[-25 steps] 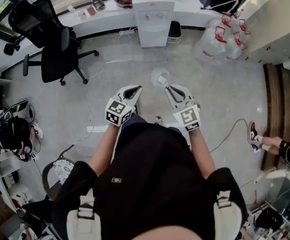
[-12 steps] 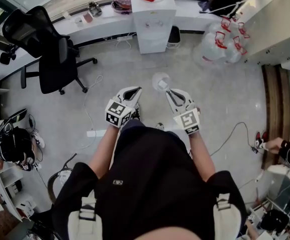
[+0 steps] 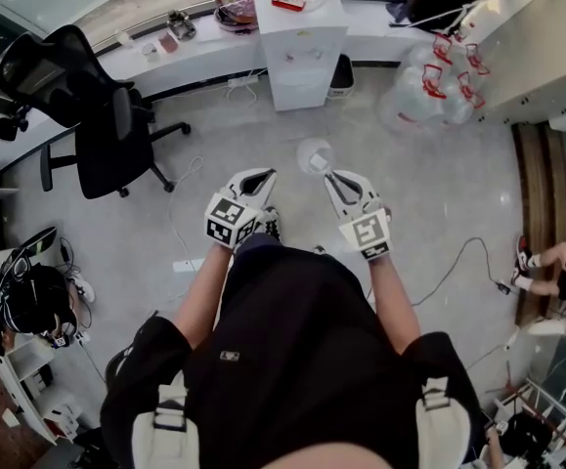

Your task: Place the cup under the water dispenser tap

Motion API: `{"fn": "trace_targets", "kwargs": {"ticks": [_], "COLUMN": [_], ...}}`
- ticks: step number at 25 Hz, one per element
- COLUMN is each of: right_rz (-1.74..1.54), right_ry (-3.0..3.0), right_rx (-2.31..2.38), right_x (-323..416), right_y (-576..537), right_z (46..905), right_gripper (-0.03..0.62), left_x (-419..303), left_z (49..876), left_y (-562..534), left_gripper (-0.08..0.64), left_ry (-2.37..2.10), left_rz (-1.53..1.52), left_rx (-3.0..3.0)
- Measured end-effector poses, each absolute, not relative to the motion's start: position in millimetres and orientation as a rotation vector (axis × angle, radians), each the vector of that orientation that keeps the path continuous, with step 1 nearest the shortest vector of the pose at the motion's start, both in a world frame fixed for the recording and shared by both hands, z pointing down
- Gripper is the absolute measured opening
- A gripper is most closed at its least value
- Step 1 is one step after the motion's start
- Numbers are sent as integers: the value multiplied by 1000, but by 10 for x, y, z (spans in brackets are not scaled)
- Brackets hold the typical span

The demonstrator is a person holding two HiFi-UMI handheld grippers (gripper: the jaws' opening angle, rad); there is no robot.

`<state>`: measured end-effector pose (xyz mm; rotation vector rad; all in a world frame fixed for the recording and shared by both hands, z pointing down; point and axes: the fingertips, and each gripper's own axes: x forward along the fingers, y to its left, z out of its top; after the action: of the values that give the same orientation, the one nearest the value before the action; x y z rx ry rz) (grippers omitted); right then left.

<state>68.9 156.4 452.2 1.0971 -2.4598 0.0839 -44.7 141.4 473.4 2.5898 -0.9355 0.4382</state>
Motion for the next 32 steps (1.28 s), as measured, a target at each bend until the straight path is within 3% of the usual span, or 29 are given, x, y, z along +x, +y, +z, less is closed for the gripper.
{"fn": "trace_targets", "kwargs": {"ticks": [32], "right_rz": [52], "right_ry": [-2378], "right_rx": [1213], "right_x": [-132], "right_y": [1075], "right_z": [4637], "right_gripper": [23], "left_x": [-1262], "left_z": [4869], "left_y": [781], "left_gripper": [-2], "left_ry": [-807], "left_rz": [422], "left_rx": [2669]}}
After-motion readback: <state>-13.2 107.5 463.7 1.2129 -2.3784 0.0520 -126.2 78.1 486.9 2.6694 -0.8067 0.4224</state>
